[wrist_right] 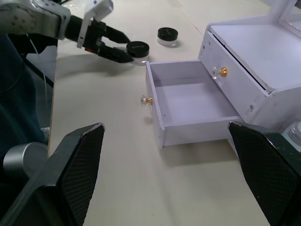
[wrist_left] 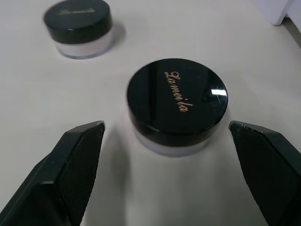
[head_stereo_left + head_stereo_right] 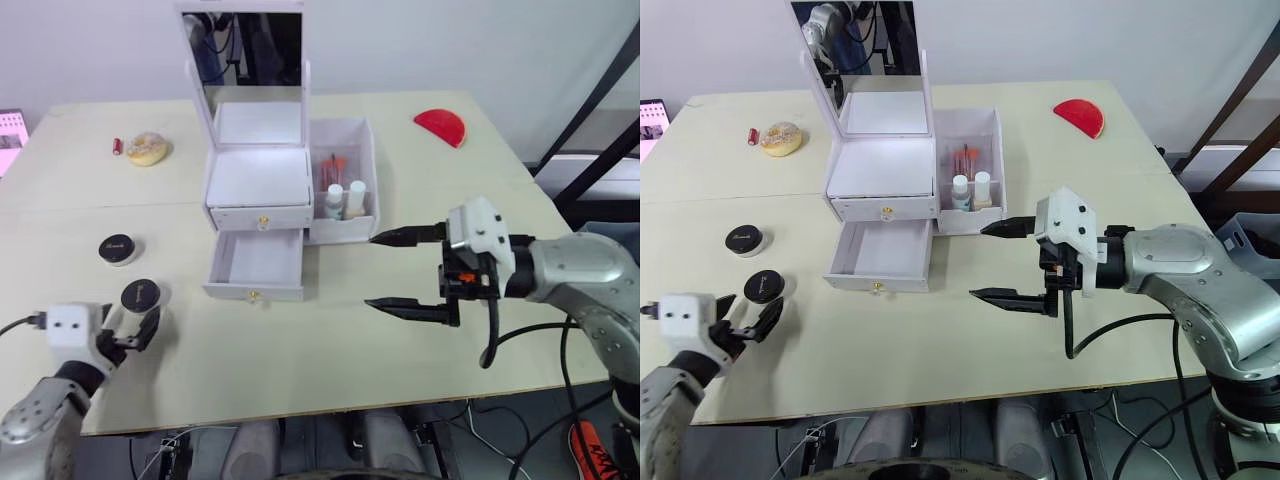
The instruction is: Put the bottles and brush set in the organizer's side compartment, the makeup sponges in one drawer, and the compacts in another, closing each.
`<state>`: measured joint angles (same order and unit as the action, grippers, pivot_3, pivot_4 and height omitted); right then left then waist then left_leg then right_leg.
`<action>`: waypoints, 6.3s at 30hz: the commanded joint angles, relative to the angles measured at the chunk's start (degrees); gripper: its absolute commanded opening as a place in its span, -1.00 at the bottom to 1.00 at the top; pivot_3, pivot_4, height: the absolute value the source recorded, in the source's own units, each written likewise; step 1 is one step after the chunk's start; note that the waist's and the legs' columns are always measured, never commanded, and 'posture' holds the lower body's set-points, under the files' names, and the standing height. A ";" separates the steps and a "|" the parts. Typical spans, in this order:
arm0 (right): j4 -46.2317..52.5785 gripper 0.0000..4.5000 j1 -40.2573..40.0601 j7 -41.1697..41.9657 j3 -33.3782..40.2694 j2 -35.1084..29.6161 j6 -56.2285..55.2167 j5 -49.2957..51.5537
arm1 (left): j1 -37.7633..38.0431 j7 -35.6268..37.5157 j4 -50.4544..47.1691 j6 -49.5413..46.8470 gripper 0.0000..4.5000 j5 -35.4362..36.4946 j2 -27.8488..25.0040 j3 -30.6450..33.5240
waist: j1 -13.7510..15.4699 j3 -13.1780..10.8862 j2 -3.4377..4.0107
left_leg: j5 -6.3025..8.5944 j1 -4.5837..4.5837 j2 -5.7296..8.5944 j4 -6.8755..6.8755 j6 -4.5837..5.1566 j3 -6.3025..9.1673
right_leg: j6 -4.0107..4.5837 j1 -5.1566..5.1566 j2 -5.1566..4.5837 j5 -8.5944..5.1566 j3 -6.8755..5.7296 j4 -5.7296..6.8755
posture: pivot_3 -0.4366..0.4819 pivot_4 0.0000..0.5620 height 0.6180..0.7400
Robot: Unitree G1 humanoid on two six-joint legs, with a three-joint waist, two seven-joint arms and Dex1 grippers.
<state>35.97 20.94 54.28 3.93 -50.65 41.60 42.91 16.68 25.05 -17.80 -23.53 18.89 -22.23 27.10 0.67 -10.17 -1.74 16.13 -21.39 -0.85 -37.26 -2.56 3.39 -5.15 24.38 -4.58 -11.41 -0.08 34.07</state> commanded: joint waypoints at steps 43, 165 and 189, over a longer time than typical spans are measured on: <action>3.96 1.00 -2.39 -3.48 0.28 0.10 -0.80 0.77 | -6.13 -7.23 -5.20 -16.14 0.19 1.27 -5.38 -1.99 | -0.10 0.13 0.22 | 0.00 0.05 -0.01 0.04 0.00 0.02 | -0.07 0.03 0.00 -0.04 -0.01 0.02 | -0.05 -0.47 0.99; 11.71 1.00 -11.61 -17.05 4.11 0.26 1.22 1.50 | -27.05 33.64 2.56 -17.80 -0.97 15.07 -31.94 -17.70 | 0.06 -0.04 0.19 | 0.00 -0.03 -0.01 0.16 0.01 0.06 | -0.14 0.10 -0.02 -0.11 -0.06 -0.05 | -0.05 -0.47 0.99; 10.90 1.00 -10.75 -16.84 3.19 0.62 1.03 0.98 | -35.12 37.48 5.50 -16.70 -0.87 16.42 -35.04 -16.20 | -0.04 -0.12 0.16 | 0.00 -0.08 0.00 0.18 0.01 0.05 | -0.15 0.12 -0.03 -0.11 -0.06 -0.08 | -0.05 -0.47 0.99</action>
<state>46.16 9.32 37.43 6.93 -50.41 43.45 43.94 -16.93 61.61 -12.92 -41.47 35.47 -56.34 10.20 0.63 -10.29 -1.58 16.12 -21.45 -0.86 -37.08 -2.55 3.44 -5.30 24.50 -4.60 -11.52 -0.15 33.99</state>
